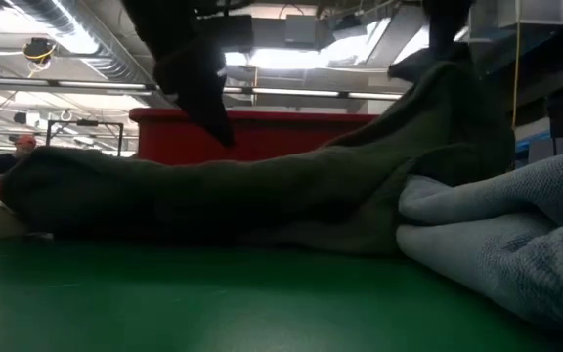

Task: Fold Laundry from Bin
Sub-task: Fold the green shirt

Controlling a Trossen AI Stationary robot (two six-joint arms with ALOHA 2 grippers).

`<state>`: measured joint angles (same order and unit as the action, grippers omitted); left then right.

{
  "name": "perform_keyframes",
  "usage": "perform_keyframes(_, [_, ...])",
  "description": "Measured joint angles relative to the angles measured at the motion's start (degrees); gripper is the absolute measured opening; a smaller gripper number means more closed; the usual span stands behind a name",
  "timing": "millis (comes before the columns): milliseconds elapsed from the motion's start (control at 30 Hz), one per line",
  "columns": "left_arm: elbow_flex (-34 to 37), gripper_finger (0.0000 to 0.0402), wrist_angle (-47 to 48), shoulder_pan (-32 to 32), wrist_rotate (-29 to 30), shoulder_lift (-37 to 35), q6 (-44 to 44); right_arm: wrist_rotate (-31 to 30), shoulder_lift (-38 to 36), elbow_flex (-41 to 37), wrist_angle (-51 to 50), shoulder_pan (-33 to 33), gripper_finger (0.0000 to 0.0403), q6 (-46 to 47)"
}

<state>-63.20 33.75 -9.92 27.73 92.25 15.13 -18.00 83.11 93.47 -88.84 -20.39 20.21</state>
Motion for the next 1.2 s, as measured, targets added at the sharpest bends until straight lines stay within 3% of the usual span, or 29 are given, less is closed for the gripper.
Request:
perform_keyframes(300, [0.0, 0.0164, -5.8, 2.8, -3.5, -0.3, -6.8, 0.2, 0.0, -2.7, 2.5, -2.3, 0.0017, -0.3])
perform_keyframes(567, [0.0, 0.0153, -18.3, 1.4, -4.9, -0.3, -16.1, 1.1, 0.0, -2.7, 3.6, -2.2, 0.0017, -1.1])
perform_keyframes(800, [0.0, 0.0137, -28.3, -2.6, -16.7, 0.2, -10.4, 1.1, 0.0, -2.7, 3.6, -2.2, 0.0017, -1.1])
perform_keyframes(967, [-0.1, 0.0128, -31.9, -6.8, -16.5, 2.9, -8.8, 1.1, 0.0, -2.7, 3.6, -2.2, 0.0017, -1.1])
perform_keyframes(1200, [-0.1, 0.0127, -43.5, -9.7, -15.0, 12.0, -8.6, 1.1, 0.0, -2.7, 3.8, -2.2, 0.0017, -1.1])
